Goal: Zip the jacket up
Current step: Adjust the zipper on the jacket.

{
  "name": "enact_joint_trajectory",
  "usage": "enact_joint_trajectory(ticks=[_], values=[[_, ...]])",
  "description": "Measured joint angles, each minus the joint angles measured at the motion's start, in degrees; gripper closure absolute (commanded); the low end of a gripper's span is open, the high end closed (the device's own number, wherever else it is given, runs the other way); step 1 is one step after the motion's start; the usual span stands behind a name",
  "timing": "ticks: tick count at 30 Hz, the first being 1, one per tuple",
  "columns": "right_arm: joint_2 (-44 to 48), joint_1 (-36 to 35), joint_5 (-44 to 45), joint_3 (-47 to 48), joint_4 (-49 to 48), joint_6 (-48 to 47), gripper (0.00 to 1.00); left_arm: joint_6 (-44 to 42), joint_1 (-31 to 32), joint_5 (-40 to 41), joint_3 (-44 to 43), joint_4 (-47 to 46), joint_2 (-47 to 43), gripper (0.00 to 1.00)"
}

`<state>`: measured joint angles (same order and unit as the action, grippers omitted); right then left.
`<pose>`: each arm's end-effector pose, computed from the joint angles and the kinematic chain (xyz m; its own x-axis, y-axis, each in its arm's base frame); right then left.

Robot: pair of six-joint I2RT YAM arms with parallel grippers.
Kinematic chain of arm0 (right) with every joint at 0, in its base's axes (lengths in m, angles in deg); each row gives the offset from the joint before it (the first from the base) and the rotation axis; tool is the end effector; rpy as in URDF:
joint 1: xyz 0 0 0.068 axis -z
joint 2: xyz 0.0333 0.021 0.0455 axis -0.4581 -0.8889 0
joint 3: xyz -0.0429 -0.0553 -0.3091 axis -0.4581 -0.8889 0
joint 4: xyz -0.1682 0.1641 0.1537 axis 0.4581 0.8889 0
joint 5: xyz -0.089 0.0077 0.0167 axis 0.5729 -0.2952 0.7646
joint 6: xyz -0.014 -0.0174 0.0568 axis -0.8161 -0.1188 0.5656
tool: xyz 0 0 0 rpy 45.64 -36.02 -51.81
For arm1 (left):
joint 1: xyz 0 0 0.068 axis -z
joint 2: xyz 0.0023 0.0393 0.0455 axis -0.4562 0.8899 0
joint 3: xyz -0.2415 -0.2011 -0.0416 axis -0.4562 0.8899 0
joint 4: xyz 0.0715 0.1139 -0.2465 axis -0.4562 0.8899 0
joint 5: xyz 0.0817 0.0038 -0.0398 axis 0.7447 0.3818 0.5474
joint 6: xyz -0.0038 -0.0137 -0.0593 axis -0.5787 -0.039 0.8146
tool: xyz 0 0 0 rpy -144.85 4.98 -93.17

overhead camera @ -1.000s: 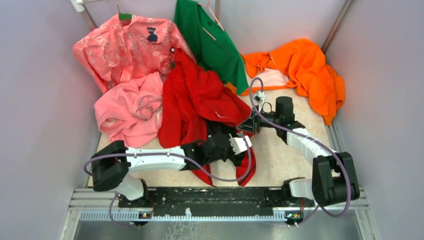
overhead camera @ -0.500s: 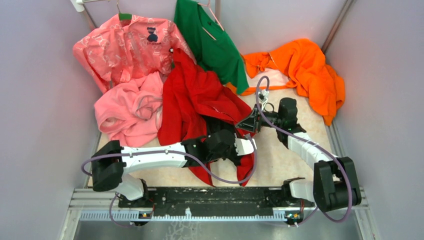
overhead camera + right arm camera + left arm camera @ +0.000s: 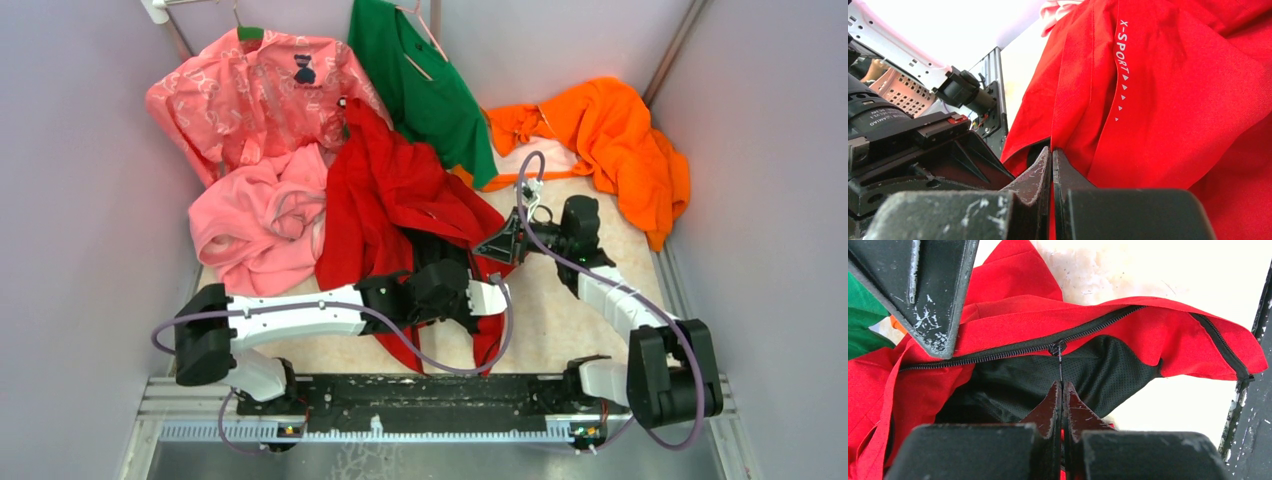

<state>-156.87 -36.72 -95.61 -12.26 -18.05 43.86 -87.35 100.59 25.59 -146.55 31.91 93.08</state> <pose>0.2397 0.0825 0.2763 -0.5261 0.0569 -0.8485 -0.8194 0.2332 0.5237 0.1115 -0.3410 0.2996 0.2299 0.6905 -0.6858 0.8721 0.1666 0.4601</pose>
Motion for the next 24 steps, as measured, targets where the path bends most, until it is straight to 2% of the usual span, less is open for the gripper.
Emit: enact_joint_trajectory(ticks=[9,16,24], values=[[0.96,-0.24,3.37,1.97,8.61,-9.70,1.00,-1.84,0.39,1.33,-3.43,6.01,-1.53,1.00],[1.64,-2.08,6.12,3.54,14.49,-16.39,1.00,-2.01,-0.61,-4.70,-10.56,13.86,-1.92,1.00],[1.66,-2.93,7.82,3.54,18.10,-18.01,1.00,-2.47,-0.70,-11.15,-17.88,22.38,5.31,1.00]])
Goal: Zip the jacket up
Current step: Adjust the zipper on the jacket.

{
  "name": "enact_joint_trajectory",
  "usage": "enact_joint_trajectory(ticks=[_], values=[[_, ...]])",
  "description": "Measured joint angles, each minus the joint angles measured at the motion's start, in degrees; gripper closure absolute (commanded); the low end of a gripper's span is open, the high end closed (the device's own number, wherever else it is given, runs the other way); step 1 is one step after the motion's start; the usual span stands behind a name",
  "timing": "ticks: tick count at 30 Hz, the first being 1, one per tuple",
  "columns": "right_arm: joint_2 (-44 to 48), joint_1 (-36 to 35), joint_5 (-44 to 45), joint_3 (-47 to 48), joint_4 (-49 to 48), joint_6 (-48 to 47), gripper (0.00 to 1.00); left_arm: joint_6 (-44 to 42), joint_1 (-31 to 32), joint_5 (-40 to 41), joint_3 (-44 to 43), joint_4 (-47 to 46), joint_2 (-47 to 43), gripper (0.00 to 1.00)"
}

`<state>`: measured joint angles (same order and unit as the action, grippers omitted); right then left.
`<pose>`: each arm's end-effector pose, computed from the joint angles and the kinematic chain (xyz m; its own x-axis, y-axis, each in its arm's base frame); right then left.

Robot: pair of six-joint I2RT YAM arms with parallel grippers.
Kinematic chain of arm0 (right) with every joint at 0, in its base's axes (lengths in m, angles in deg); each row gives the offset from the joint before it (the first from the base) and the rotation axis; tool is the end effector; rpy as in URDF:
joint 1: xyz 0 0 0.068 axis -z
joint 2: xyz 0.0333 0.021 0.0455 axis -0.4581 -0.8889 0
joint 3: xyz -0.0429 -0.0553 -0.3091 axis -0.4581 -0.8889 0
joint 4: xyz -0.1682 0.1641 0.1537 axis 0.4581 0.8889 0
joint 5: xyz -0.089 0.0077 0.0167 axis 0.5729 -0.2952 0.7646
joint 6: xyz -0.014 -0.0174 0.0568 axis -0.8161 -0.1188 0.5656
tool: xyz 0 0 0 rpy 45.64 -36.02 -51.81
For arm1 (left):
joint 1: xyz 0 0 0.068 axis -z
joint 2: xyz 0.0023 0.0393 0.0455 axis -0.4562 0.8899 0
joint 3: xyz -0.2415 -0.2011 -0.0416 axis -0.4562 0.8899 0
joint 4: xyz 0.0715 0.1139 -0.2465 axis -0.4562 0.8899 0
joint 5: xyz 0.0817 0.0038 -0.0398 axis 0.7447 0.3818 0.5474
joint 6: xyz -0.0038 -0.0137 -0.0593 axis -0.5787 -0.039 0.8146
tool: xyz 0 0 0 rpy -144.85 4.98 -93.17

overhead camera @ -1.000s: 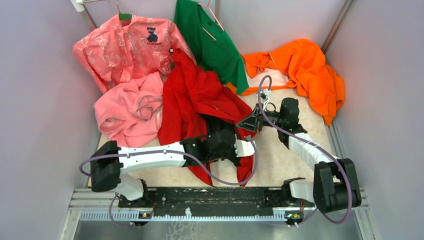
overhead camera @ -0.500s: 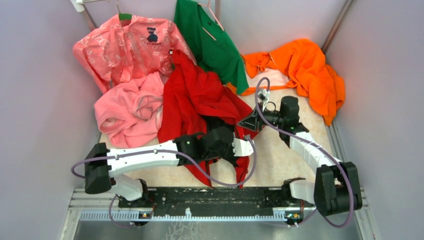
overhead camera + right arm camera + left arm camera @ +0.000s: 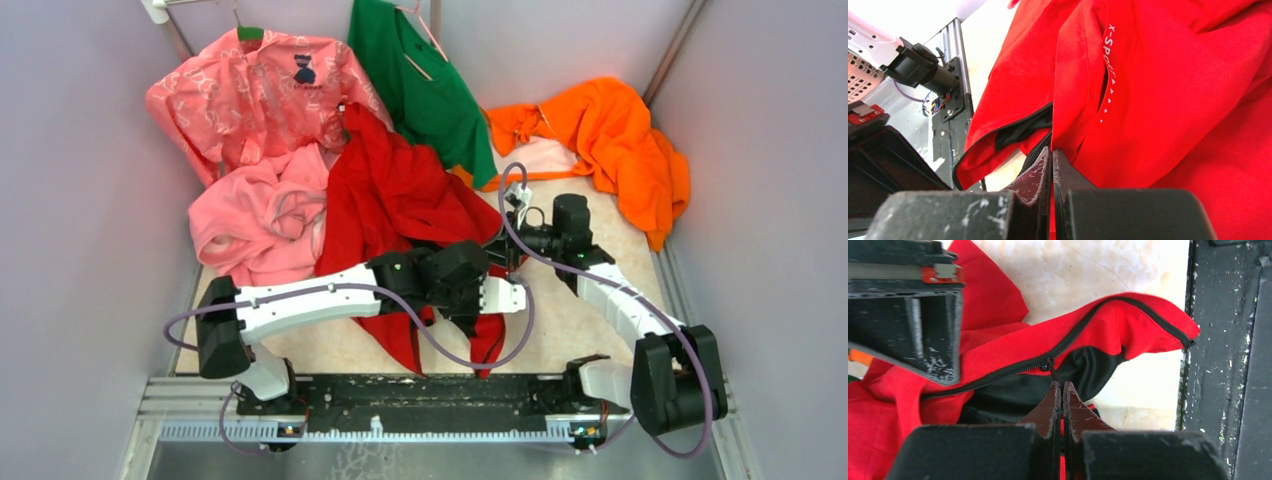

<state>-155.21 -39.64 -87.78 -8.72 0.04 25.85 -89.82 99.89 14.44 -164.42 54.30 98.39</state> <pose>0.2351 0.0917 0.2742 -0.4491 -0.0679 -0.8909 -0.8505 0.3379 0.4030 0.1136 -0.3628 0.3437 0.2566 0.7430 -0.6181 0.9390 -0.0401 0.3416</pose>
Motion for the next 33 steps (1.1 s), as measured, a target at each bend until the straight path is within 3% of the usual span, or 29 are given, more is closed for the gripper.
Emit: enact_joint_trajectory(ticks=[16,17,18,22,26,29,33], values=[[0.00,-0.26,-0.57,-0.02,2.12,0.74,1.00,2.60,-0.46,-6.38,-1.36,2.03,4.44,1.00],[-0.02,-0.24,0.02,0.00,1.62,0.72,1.00,3.41,-0.42,-7.91,-1.22,2.23,4.70,0.97],[0.00,-0.20,0.37,0.00,0.92,0.66,1.00,4.04,-0.15,-8.74,-1.05,2.36,4.87,0.85],[0.00,-0.09,0.98,0.00,-0.44,0.52,1.00,7.76,0.50,-12.04,-0.09,2.08,5.33,0.54],[0.00,-0.09,0.96,0.00,-0.61,-0.50,1.00,11.78,0.07,-14.97,3.19,-1.38,4.50,0.33],[0.04,-0.11,0.63,0.02,0.07,-2.60,1.00,15.65,-1.99,-16.39,10.16,-5.81,-0.74,0.28],[0.04,-0.09,-0.24,0.72,2.29,-5.92,1.00,25.94,-14.16,-24.52,26.32,-21.75,-16.28,0.21]])
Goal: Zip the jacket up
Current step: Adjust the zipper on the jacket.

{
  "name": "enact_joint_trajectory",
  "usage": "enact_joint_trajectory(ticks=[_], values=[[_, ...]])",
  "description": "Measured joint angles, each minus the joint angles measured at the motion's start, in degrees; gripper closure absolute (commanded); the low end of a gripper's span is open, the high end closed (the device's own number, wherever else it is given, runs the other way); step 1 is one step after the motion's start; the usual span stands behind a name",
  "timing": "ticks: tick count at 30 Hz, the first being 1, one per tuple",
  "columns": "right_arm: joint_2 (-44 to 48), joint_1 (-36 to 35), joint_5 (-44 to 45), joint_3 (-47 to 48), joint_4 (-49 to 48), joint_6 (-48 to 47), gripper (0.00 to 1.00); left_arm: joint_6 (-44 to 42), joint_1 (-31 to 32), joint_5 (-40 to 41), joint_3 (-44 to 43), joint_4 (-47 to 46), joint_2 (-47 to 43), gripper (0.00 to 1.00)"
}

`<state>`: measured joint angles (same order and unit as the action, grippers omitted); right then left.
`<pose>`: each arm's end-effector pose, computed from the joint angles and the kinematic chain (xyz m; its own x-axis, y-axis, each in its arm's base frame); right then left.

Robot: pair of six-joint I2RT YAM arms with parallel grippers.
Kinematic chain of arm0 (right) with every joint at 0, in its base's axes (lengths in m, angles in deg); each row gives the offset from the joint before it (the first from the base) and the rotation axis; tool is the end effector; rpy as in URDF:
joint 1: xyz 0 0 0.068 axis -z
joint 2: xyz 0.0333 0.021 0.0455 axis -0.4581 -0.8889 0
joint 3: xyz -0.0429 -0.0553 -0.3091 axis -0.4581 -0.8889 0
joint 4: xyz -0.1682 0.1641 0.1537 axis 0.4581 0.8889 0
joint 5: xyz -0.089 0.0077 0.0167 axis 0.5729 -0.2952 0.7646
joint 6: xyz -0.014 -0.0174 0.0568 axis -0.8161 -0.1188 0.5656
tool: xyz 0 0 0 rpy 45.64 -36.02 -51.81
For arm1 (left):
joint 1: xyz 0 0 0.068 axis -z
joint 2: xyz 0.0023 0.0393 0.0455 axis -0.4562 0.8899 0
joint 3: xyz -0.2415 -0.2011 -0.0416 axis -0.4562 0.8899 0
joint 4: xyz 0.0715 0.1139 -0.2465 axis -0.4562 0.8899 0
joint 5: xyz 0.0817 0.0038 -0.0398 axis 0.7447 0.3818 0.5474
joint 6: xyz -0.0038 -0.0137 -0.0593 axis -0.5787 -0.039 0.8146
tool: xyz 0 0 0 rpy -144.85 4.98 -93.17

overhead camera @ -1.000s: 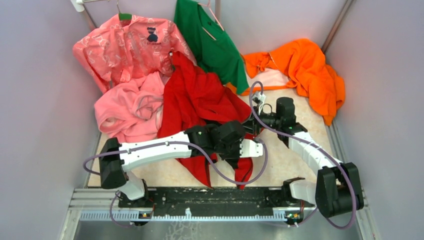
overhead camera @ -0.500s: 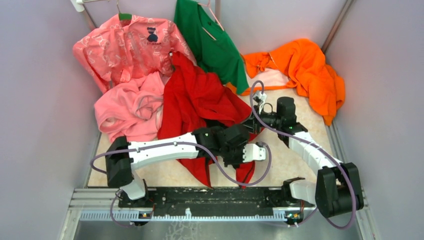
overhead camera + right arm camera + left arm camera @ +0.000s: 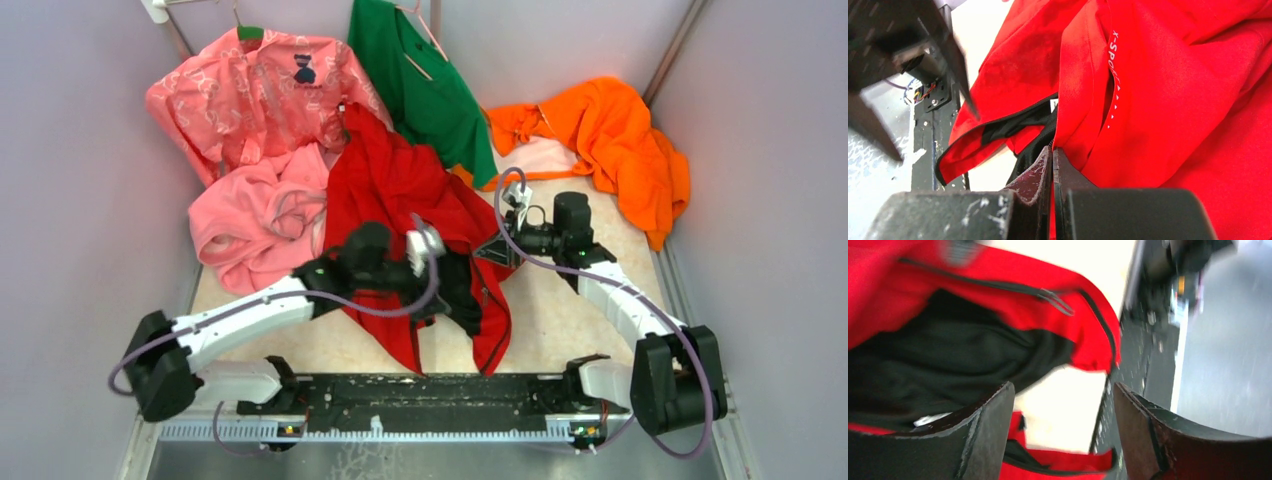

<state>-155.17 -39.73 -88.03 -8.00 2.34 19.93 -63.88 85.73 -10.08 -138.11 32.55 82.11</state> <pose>0.2346 0.0921 0.2752 -0.3830 -0.1081 -0.9174 -0.8856 0.3255 0.3313 0.1422 -0.2675 0.3058 -0.2564 0.4753 -0.8417 0.9646 0.1813 -0.1915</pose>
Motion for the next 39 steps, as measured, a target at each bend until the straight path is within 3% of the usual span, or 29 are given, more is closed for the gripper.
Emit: enact_joint_trajectory(ticks=[4,13,18,26,39], values=[[0.02,0.00,-1.29,0.35,0.90,-2.12,1.00,12.15,-10.25,-4.90,11.80,-17.57,-7.85,0.20],[0.00,0.00,-2.84,0.35,1.27,-2.99,1.00,36.44,-10.86,-5.88,22.80,-50.40,1.73,0.22],[0.00,0.00,-3.17,0.35,1.22,-2.93,1.00,45.59,-10.86,-3.65,23.17,-60.85,8.50,0.27],[0.00,0.00,-3.32,0.35,1.18,-2.78,1.00,50.97,-10.34,-0.02,19.56,-63.49,13.40,0.32],[-0.35,0.00,-3.87,0.35,-0.09,-1.27,1.00,52.11,-8.74,1.77,13.57,-61.29,20.79,0.40]])
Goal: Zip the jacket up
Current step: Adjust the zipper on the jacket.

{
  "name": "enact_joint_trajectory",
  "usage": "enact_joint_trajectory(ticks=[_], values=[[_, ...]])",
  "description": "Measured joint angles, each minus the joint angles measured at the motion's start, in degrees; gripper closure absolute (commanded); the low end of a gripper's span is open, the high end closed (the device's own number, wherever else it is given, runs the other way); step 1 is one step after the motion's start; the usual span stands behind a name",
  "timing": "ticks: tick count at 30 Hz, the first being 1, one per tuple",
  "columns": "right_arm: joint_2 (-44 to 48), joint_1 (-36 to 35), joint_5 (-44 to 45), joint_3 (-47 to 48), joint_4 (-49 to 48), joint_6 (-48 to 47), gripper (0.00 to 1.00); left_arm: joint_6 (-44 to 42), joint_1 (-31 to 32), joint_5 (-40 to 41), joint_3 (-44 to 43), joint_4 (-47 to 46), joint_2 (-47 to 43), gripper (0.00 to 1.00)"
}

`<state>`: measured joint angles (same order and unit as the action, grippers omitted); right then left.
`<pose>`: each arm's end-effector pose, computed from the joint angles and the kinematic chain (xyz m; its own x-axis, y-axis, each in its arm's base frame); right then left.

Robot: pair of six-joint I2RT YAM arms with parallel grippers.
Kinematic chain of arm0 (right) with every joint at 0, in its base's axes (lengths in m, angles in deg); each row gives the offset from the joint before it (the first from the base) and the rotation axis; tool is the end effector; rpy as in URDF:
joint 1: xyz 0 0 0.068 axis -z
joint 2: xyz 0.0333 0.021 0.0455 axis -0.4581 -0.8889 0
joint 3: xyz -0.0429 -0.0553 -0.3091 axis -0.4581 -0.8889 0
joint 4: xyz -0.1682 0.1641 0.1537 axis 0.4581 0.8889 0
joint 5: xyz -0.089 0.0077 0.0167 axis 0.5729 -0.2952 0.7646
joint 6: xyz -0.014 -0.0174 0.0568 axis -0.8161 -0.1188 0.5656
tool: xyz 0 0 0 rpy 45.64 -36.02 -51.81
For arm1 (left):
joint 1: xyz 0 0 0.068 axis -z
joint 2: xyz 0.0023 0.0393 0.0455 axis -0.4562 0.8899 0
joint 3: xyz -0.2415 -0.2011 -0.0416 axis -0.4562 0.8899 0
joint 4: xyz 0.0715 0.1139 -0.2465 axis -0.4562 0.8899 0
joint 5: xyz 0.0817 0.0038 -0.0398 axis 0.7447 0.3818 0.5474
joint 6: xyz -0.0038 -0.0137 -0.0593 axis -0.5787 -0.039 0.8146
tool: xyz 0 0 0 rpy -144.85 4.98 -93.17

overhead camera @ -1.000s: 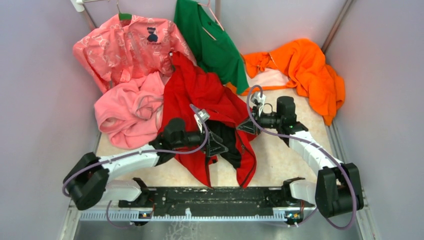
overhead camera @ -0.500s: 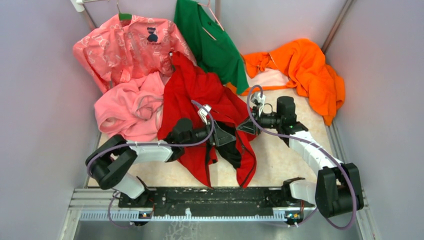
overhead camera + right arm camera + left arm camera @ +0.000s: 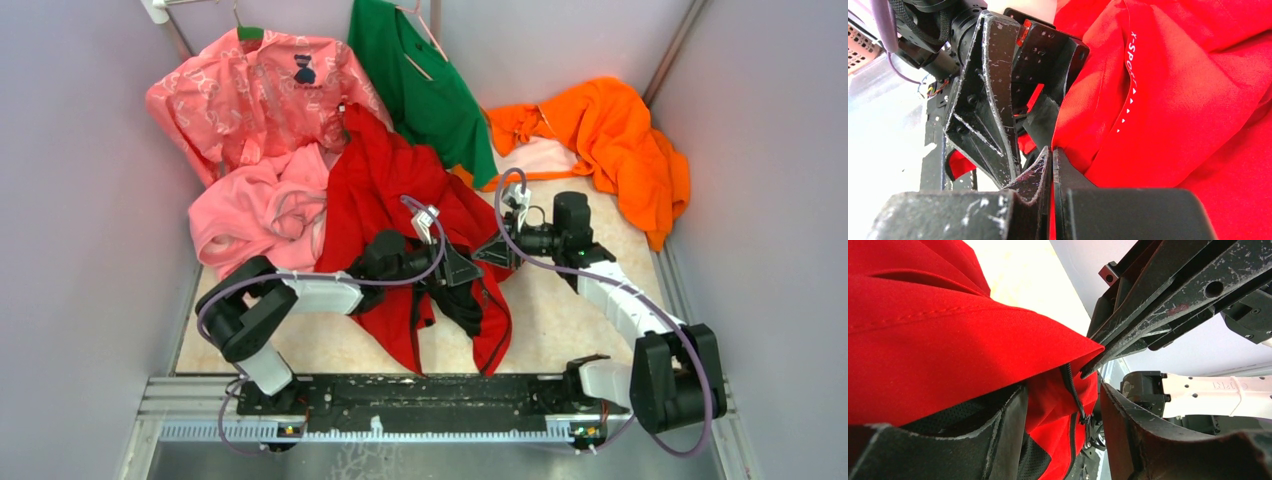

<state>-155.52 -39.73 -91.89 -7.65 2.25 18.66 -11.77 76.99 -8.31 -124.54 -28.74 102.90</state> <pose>0.2337 0.0934 0.2773 -0.3608 -0.1106 -0.9261 -0.9101 0.2590 0.3236 0.2206 -0.2874 0.2221 -0.7743 -0.1919 -0.6030 0.5489 0.2705 -0.7909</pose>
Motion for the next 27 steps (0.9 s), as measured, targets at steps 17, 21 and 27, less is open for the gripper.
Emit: enact_joint_trajectory(ticks=[17,21,27], values=[[-0.85,-0.02,-0.48,0.00,-0.35,1.03,1.00,1.44,0.31,-1.29,-2.19,-2.91,3.91,0.97],[-0.87,0.00,-0.48,0.00,-0.33,1.07,0.97,1.27,0.26,-1.86,-2.19,-3.63,4.15,1.00],[-0.72,0.00,-0.63,0.81,2.23,-1.25,0.57,-2.38,0.20,-2.32,-1.62,-3.93,4.13,1.00]])
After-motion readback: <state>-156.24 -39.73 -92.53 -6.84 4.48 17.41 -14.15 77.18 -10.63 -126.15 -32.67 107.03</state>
